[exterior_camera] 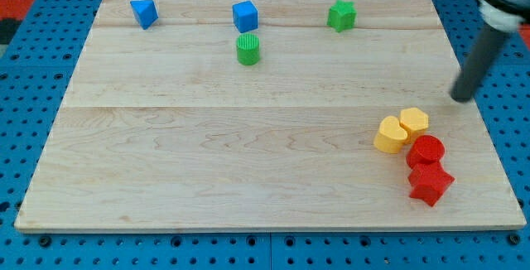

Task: Separate the yellow hexagon from yellow heart

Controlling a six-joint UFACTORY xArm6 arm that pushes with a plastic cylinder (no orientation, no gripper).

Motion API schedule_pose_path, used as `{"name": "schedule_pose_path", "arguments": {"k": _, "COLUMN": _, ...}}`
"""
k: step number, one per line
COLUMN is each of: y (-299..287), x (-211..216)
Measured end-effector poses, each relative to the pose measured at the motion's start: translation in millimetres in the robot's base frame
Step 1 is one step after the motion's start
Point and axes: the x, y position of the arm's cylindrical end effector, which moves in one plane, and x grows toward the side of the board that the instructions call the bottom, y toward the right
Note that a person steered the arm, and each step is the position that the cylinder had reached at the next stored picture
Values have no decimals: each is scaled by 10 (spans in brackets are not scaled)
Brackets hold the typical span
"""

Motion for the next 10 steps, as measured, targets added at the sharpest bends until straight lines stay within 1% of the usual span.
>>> {"name": "schedule_pose_path", "arguments": {"k": 1, "y": 75, "x": 399}}
{"name": "schedule_pose_path", "arguments": {"k": 2, "y": -648, "x": 249}}
{"name": "schedule_pose_path", "arguments": {"k": 3, "y": -1274, "x": 37}}
{"name": "schedule_pose_path", "arguments": {"k": 4, "y": -1827, "x": -55}}
{"name": "schedule_pose_path", "arguments": {"k": 5, "y": -1818, "x": -10}}
{"name": "schedule_pose_path", "arguments": {"k": 6, "y": -1755, "x": 180}}
{"name": "schedule_pose_path", "arguments": {"k": 7, "y": -1775, "x": 275}}
{"name": "schedule_pose_path", "arguments": {"k": 8, "y": -2393, "x": 18}}
{"name": "schedule_pose_path", "arguments": {"k": 9, "y": -2879, "x": -270}}
{"name": "schedule_pose_path", "arguments": {"k": 10, "y": -3082, "x": -326}}
